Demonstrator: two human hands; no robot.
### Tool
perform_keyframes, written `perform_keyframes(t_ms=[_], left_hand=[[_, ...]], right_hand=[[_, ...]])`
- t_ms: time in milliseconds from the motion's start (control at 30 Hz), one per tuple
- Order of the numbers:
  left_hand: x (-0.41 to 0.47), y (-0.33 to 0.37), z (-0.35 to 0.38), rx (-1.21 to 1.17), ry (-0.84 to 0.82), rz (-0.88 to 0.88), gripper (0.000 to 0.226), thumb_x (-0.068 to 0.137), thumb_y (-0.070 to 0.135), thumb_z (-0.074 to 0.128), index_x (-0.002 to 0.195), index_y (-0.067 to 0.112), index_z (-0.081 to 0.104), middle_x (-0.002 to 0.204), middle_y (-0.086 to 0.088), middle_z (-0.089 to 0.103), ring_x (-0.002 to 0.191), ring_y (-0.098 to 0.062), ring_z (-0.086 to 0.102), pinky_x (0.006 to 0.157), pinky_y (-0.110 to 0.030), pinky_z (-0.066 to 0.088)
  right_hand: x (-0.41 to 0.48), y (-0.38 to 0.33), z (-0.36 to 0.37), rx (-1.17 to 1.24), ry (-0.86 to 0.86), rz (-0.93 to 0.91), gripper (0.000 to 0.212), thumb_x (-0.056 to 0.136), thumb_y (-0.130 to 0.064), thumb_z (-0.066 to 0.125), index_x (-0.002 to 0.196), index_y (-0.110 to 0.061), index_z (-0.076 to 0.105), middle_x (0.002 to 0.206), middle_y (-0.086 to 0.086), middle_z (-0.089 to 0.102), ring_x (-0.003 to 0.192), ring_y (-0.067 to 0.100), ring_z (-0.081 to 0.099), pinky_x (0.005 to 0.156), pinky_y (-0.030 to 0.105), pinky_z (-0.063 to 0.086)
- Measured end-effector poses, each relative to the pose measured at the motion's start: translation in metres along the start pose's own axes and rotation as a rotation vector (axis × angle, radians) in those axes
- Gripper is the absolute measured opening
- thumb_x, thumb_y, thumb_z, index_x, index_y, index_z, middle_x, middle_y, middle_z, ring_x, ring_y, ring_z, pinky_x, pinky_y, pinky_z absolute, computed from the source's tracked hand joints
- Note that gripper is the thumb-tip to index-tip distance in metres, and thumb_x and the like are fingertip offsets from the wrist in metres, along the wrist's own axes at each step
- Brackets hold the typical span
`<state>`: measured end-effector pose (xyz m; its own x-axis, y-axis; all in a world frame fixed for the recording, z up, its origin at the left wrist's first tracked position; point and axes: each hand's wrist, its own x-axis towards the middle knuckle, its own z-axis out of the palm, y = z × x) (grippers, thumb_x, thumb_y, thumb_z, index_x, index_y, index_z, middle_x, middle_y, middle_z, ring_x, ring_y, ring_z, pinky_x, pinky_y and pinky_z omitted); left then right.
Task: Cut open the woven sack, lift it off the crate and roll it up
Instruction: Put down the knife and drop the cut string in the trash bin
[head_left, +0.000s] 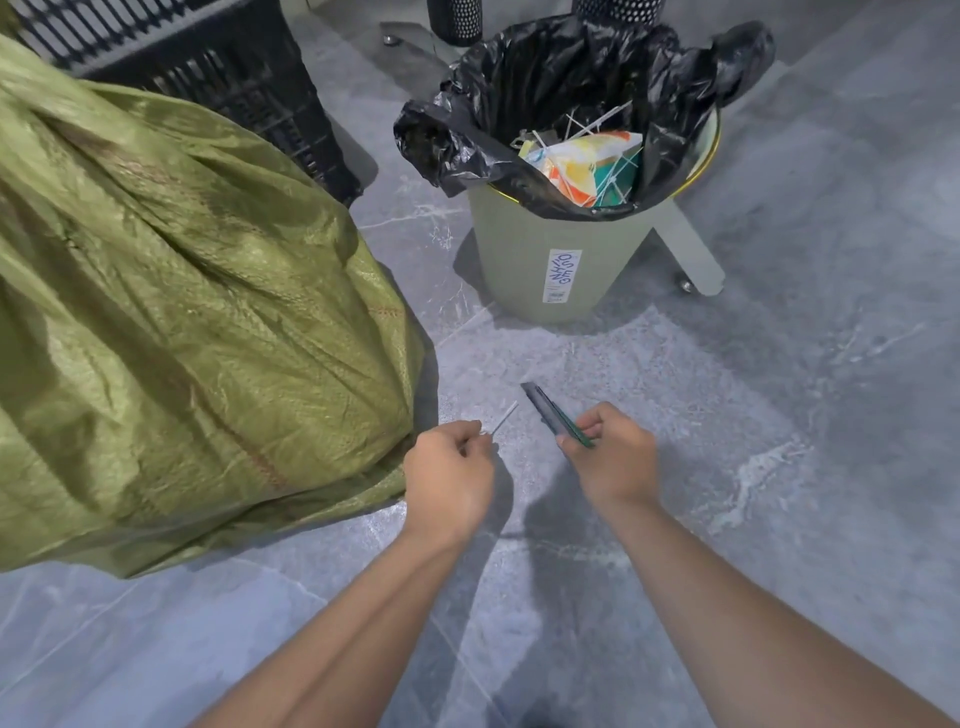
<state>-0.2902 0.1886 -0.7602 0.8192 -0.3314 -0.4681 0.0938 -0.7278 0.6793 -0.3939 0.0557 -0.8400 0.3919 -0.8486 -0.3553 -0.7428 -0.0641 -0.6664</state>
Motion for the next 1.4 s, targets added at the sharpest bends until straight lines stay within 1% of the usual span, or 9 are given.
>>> perform_keyframes(t_ms=[67, 167, 333, 500, 633, 833, 967, 1133, 1400], left_hand=[[-0.001, 0.001, 0.000, -0.037, -0.009, -0.011, 0.010, 0.094, 0.020, 0.067, 0.088, 0.026, 0.072, 0.084, 0.006, 0.068, 0.080, -0.017, 0.062, 0.089, -0.043, 0.056], [0.000, 0.001, 0.001, -0.193, -0.025, -0.046, 0.042, 0.082, 0.035, 0.064, 0.115, 0.013, 0.079, 0.101, 0.001, 0.081, 0.101, -0.020, 0.076, 0.098, -0.043, 0.058], [-0.001, 0.021, -0.015, -0.426, -0.038, -0.006, 0.025, 0.100, 0.005, 0.056, 0.116, 0.004, 0.074, 0.097, -0.004, 0.081, 0.092, -0.014, 0.078, 0.094, -0.038, 0.062], [-0.010, 0.060, -0.047, -0.671, -0.089, 0.062, 0.027, 0.101, -0.010, 0.047, 0.112, -0.006, 0.071, 0.097, -0.020, 0.078, 0.090, -0.028, 0.079, 0.079, -0.027, 0.064], [-0.012, 0.085, -0.069, -0.765, -0.103, 0.138, 0.028, 0.098, -0.013, 0.047, 0.110, -0.009, 0.072, 0.092, -0.024, 0.079, 0.085, -0.031, 0.079, 0.075, -0.030, 0.064], [-0.023, 0.116, -0.103, -0.820, -0.155, 0.264, 0.031, 0.097, -0.014, 0.046, 0.106, -0.003, 0.074, 0.089, -0.025, 0.078, 0.083, -0.035, 0.078, 0.074, -0.035, 0.064], [-0.025, 0.134, -0.120, -0.879, -0.142, 0.316, 0.030, 0.099, -0.008, 0.054, 0.119, 0.006, 0.071, 0.087, -0.026, 0.077, 0.078, -0.037, 0.077, 0.073, -0.038, 0.065], [-0.020, 0.146, -0.139, -0.797, -0.095, 0.249, 0.020, 0.103, 0.005, 0.054, 0.113, 0.005, 0.071, 0.090, -0.031, 0.075, 0.074, -0.034, 0.074, 0.068, -0.036, 0.064], [-0.012, 0.136, -0.177, -0.661, -0.098, 0.166, 0.019, 0.101, 0.007, 0.052, 0.107, -0.002, 0.067, 0.081, -0.019, 0.075, 0.072, -0.029, 0.072, 0.069, -0.038, 0.064]], right_hand=[[0.000, 0.001, 0.002, -0.084, 0.029, -0.046, 0.015, 0.087, -0.024, 0.081, 0.092, -0.018, 0.068, 0.094, -0.005, 0.057, 0.082, 0.017, 0.058, 0.074, 0.034, 0.051], [-0.002, -0.003, 0.001, -0.182, 0.120, -0.138, 0.016, 0.095, -0.032, 0.071, 0.090, -0.016, 0.069, 0.096, 0.000, 0.053, 0.086, 0.025, 0.057, 0.076, 0.036, 0.049], [-0.007, -0.038, -0.017, 0.150, 0.072, -0.161, 0.017, 0.103, -0.028, 0.059, 0.097, -0.018, 0.072, 0.088, -0.003, 0.067, 0.080, 0.015, 0.064, 0.070, 0.019, 0.042], [-0.017, -0.095, -0.040, 0.550, -0.172, -0.181, 0.014, 0.103, -0.031, 0.061, 0.107, -0.026, 0.074, 0.099, -0.003, 0.078, 0.084, 0.010, 0.074, 0.079, 0.032, 0.060], [-0.019, -0.140, -0.065, 0.633, -0.099, -0.249, 0.011, 0.101, -0.021, 0.065, 0.102, -0.015, 0.074, 0.093, 0.000, 0.076, 0.080, 0.013, 0.073, 0.065, 0.024, 0.057], [-0.022, -0.188, -0.098, 0.620, 0.032, -0.364, 0.017, 0.100, -0.017, 0.066, 0.090, -0.007, 0.075, 0.076, 0.001, 0.071, 0.068, 0.013, 0.069, 0.059, 0.027, 0.058], [-0.023, -0.214, -0.122, 0.596, 0.105, -0.420, 0.021, 0.100, -0.017, 0.067, 0.082, -0.009, 0.073, 0.074, 0.004, 0.071, 0.063, 0.013, 0.066, 0.057, 0.027, 0.058], [-0.007, -0.235, -0.141, 0.670, 0.234, -0.222, 0.016, 0.100, -0.011, 0.064, 0.089, -0.008, 0.075, 0.074, 0.006, 0.072, 0.053, 0.009, 0.065, 0.055, 0.022, 0.056], [0.011, -0.245, -0.120, 0.836, 0.288, 0.172, 0.026, 0.095, -0.018, 0.073, 0.071, -0.009, 0.070, 0.064, 0.003, 0.071, 0.050, 0.013, 0.066, 0.062, 0.028, 0.061]])
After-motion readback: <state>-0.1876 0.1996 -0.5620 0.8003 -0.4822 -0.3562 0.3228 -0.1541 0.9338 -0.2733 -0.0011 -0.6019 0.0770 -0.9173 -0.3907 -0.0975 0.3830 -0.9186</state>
